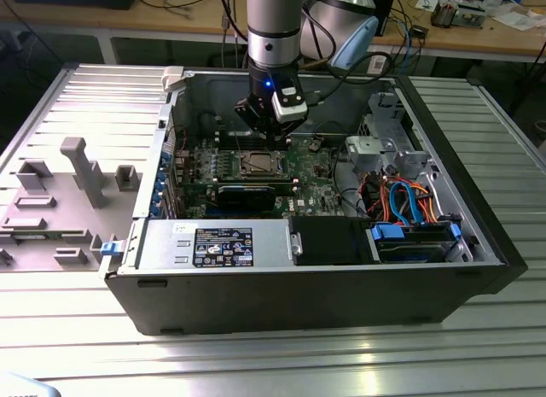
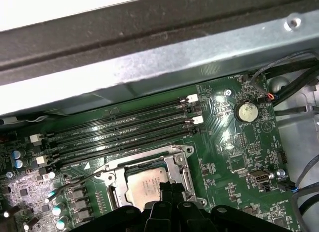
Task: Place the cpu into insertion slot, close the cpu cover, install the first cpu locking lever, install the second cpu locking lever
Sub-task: 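Install the first cpu locking lever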
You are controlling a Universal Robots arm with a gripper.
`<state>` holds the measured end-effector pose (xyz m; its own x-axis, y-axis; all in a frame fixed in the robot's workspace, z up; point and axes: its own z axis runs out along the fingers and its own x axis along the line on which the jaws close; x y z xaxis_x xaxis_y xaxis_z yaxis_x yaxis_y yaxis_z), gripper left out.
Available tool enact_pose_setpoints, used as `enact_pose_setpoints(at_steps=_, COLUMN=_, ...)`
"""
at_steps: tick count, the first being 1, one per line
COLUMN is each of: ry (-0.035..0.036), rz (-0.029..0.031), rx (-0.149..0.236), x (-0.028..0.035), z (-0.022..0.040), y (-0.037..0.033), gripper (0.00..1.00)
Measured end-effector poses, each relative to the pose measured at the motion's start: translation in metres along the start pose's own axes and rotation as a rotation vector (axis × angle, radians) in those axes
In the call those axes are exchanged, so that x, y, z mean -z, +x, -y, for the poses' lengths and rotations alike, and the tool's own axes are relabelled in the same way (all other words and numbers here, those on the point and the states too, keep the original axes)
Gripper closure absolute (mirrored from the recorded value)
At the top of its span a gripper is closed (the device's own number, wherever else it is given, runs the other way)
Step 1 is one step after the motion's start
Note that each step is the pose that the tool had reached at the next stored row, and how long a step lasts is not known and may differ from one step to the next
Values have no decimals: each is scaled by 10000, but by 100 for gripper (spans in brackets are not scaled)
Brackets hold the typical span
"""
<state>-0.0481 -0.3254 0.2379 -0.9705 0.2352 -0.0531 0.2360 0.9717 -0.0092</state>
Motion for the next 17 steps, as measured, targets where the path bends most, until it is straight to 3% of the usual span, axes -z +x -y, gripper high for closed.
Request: enact_pose_setpoints(at_steps=17, ry=-21, rz=4, rx=457, x=0, z=0, y=0, gripper=89)
